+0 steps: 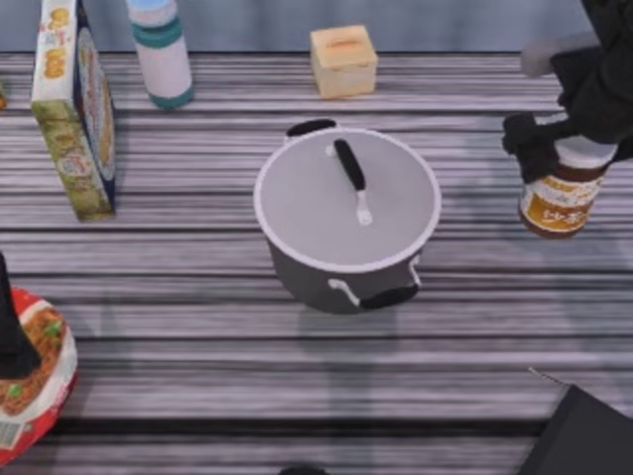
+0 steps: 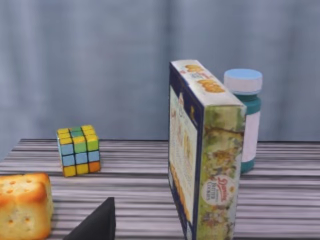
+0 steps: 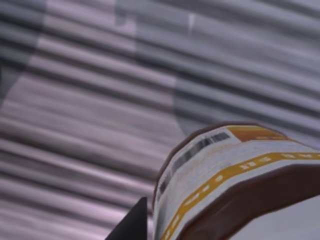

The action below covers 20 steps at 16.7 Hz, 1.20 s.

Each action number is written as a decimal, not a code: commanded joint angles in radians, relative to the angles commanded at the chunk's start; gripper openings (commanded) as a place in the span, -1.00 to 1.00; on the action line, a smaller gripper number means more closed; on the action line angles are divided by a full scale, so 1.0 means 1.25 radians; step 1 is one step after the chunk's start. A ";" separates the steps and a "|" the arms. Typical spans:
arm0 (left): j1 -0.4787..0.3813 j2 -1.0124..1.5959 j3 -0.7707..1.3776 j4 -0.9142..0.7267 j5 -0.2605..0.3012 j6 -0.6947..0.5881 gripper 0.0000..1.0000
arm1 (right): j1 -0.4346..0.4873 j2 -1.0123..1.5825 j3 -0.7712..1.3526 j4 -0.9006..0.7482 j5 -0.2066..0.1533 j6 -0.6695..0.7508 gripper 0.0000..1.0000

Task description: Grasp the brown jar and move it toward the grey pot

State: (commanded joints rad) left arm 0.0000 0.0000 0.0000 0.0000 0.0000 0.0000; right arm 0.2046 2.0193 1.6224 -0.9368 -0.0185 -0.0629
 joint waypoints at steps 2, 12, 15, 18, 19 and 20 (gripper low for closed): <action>0.000 0.000 0.000 0.000 0.000 0.000 1.00 | 0.033 -0.016 -0.046 0.036 0.032 0.119 -1.00; 0.000 0.000 0.000 0.000 0.000 0.000 1.00 | 0.087 -0.049 -0.120 0.106 0.089 0.303 -1.00; 0.000 0.000 0.000 0.000 0.000 0.000 1.00 | 0.087 -0.034 -0.135 0.137 0.089 0.303 -1.00; 0.000 0.000 0.000 0.000 0.000 0.000 1.00 | 0.086 -0.002 -0.165 0.204 0.090 0.302 -1.00; 0.000 0.000 0.000 0.000 0.000 0.000 1.00 | 0.087 0.008 -0.175 0.224 0.091 0.301 -1.00; 0.000 0.000 0.000 0.000 0.000 0.000 1.00 | 0.087 0.015 -0.181 0.236 0.091 0.300 -1.00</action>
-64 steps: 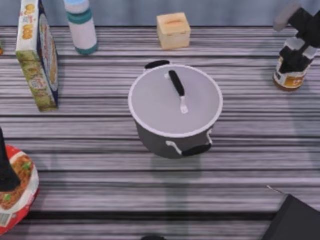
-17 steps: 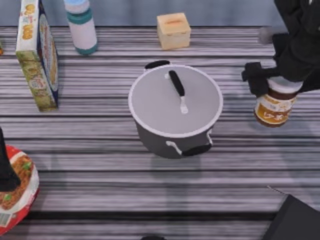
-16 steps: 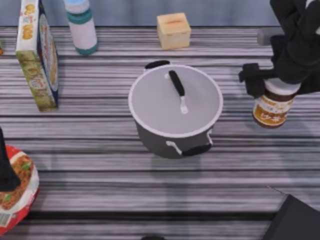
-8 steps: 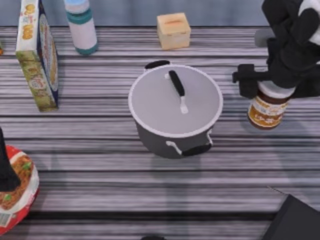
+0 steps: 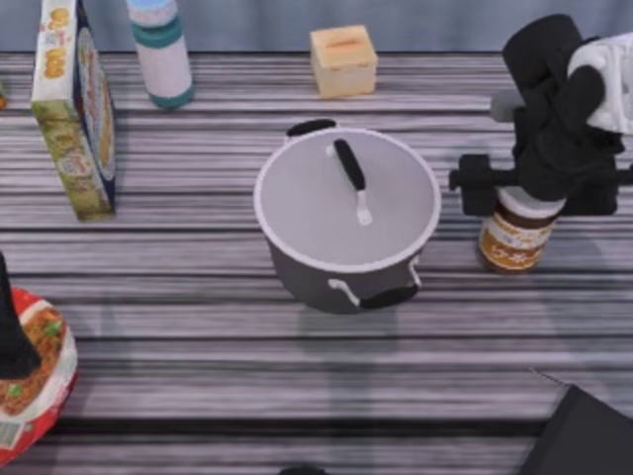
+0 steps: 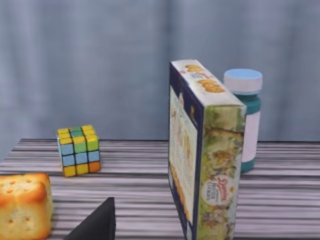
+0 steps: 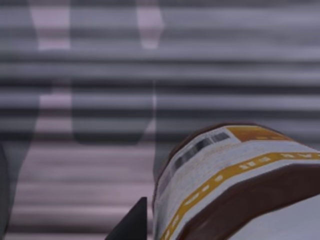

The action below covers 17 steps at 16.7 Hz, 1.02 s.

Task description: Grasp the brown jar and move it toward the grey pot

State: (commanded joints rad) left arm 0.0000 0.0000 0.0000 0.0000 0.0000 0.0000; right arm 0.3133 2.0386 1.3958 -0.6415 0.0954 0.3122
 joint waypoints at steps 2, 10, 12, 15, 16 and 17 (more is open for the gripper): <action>0.000 0.000 0.000 0.000 0.000 0.000 1.00 | 0.000 0.003 -0.002 0.004 0.000 0.000 -1.00; 0.000 0.000 0.000 0.000 0.000 0.000 1.00 | 0.000 0.003 -0.002 0.004 0.000 0.000 -0.10; 0.000 0.000 0.000 0.000 0.000 0.000 1.00 | 0.000 0.003 -0.002 0.004 0.000 0.000 0.21; 0.000 0.000 0.000 0.000 0.000 0.000 1.00 | 0.000 0.003 -0.002 0.004 0.000 0.000 0.66; 0.000 0.000 0.000 0.000 0.000 0.000 1.00 | 0.000 0.003 -0.002 0.004 0.000 0.000 0.81; 0.000 0.000 0.000 0.000 0.000 0.000 1.00 | 0.000 0.003 -0.002 0.004 0.000 0.000 0.96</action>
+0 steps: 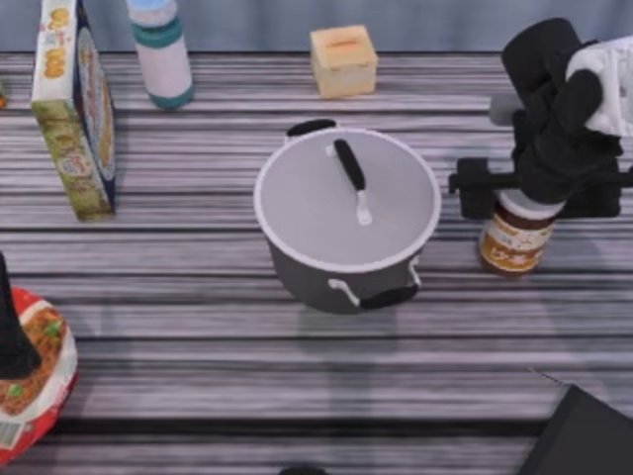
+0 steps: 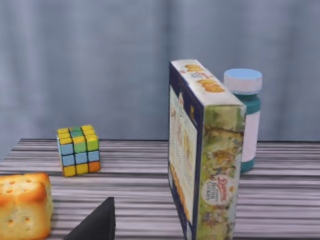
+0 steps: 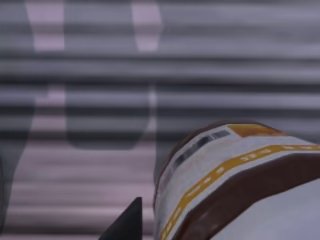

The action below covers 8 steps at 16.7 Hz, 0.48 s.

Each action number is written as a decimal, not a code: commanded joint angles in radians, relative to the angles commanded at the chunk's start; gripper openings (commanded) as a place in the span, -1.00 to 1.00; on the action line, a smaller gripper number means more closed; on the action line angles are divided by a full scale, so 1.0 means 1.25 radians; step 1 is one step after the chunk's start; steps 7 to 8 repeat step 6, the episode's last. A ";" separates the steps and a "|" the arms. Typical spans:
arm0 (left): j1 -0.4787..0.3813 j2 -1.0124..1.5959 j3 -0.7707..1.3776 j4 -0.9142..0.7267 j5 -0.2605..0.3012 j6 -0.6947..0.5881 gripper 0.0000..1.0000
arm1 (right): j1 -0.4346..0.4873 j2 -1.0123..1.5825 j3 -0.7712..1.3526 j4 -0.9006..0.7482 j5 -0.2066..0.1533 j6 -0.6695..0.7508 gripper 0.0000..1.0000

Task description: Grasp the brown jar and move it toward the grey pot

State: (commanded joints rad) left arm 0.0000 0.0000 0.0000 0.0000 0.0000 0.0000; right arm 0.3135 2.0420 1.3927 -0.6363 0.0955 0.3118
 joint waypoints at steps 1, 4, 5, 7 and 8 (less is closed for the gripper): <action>0.000 0.000 0.000 0.000 0.000 0.000 1.00 | 0.000 0.000 0.000 0.000 0.000 0.000 1.00; 0.000 0.000 0.000 0.000 0.000 0.000 1.00 | 0.000 0.000 0.000 0.000 0.000 0.000 1.00; 0.000 0.000 0.000 0.000 0.000 0.000 1.00 | 0.000 0.000 0.000 0.000 0.000 0.000 1.00; 0.000 0.000 0.000 0.000 0.000 0.000 1.00 | 0.000 0.000 0.000 0.000 0.000 0.000 1.00; 0.000 0.000 0.000 0.000 0.000 0.000 1.00 | 0.000 0.000 0.000 0.000 0.000 0.000 1.00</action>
